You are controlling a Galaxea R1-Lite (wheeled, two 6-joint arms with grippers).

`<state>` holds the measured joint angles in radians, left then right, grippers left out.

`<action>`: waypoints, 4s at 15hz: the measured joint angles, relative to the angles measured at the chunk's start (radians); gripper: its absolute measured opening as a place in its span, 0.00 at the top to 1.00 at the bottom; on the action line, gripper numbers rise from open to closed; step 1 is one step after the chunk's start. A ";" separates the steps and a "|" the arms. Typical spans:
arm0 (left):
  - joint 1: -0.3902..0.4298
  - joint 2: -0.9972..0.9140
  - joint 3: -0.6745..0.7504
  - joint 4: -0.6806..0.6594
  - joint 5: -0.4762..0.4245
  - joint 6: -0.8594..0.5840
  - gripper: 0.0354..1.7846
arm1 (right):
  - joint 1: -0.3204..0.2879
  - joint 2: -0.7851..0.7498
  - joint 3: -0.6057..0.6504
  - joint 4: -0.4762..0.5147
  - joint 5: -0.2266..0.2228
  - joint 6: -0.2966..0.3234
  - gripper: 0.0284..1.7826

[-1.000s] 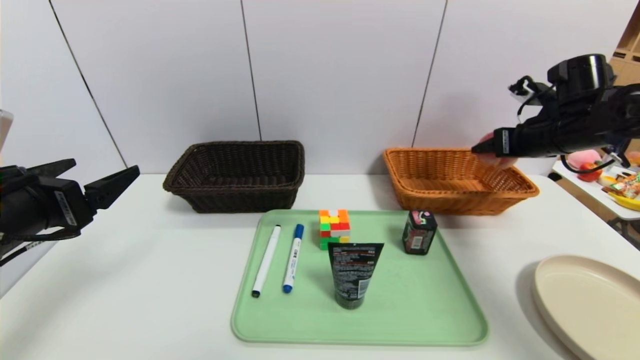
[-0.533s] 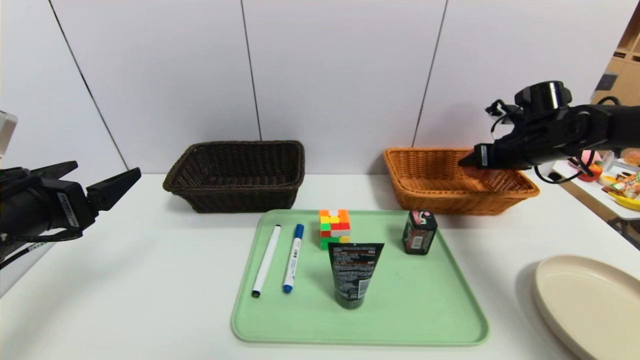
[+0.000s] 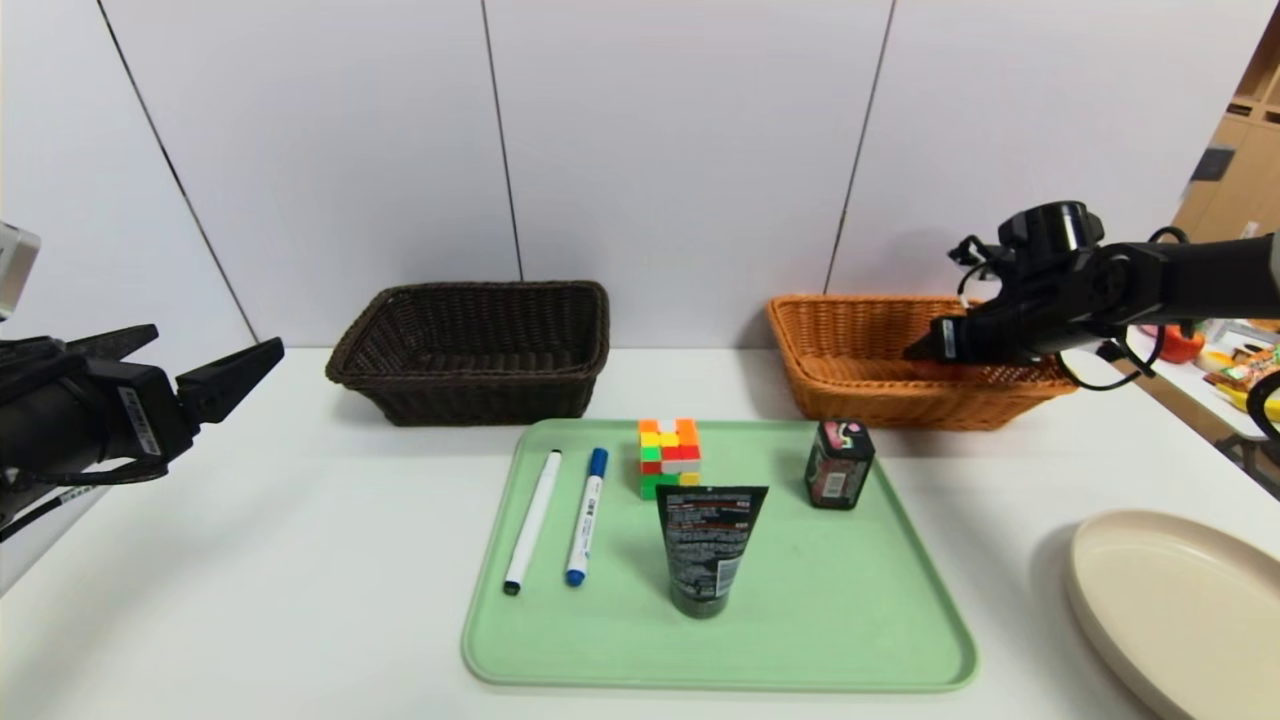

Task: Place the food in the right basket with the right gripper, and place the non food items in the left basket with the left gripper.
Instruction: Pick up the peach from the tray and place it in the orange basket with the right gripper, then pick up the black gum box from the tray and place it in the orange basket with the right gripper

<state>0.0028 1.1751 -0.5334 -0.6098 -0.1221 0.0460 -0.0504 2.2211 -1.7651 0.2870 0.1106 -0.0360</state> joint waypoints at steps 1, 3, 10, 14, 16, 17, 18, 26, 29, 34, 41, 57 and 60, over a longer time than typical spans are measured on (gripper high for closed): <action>0.000 0.000 0.000 0.000 0.001 0.000 0.06 | 0.000 0.003 -0.002 -0.001 0.000 0.000 0.38; 0.000 0.000 -0.001 0.000 0.002 0.000 0.06 | 0.002 0.006 -0.016 0.007 -0.001 -0.003 0.38; 0.000 -0.011 0.001 0.000 0.004 0.000 0.06 | 0.004 0.000 -0.026 0.004 -0.023 -0.001 0.20; 0.001 -0.014 0.003 0.001 0.004 0.000 0.06 | 0.011 -0.059 -0.006 0.008 -0.024 0.001 0.14; 0.001 -0.014 0.005 0.000 0.005 0.000 0.06 | 0.041 -0.136 0.013 0.009 -0.023 0.014 0.12; 0.001 -0.015 0.010 0.000 0.004 0.000 0.06 | 0.076 -0.184 0.023 0.011 -0.023 0.031 0.11; 0.001 -0.017 0.018 0.000 0.004 0.000 0.06 | 0.131 -0.239 0.033 0.017 -0.022 0.056 0.10; 0.001 -0.035 0.041 -0.002 0.004 -0.001 0.06 | 0.459 -0.558 0.319 -0.130 -0.175 0.152 0.06; 0.001 -0.040 0.045 -0.001 0.003 -0.002 0.06 | 0.492 -0.639 0.596 -0.389 -0.244 0.136 0.06; 0.001 -0.049 0.071 -0.003 0.002 -0.002 0.06 | 0.526 -0.734 1.046 -0.867 -0.291 0.096 0.05; 0.001 -0.071 0.087 -0.002 0.004 -0.002 0.06 | 0.601 -0.570 1.450 -1.630 -0.342 0.059 0.05; 0.003 -0.102 0.108 0.000 0.005 -0.002 0.06 | 0.630 -0.247 1.483 -1.809 -0.449 0.165 0.05; 0.004 -0.103 0.112 -0.001 0.004 -0.002 0.06 | 0.623 -0.204 1.459 -1.809 -0.450 0.178 0.05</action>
<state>0.0066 1.0717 -0.4213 -0.6109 -0.1177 0.0443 0.5728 2.0170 -0.3057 -1.5215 -0.3389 0.1419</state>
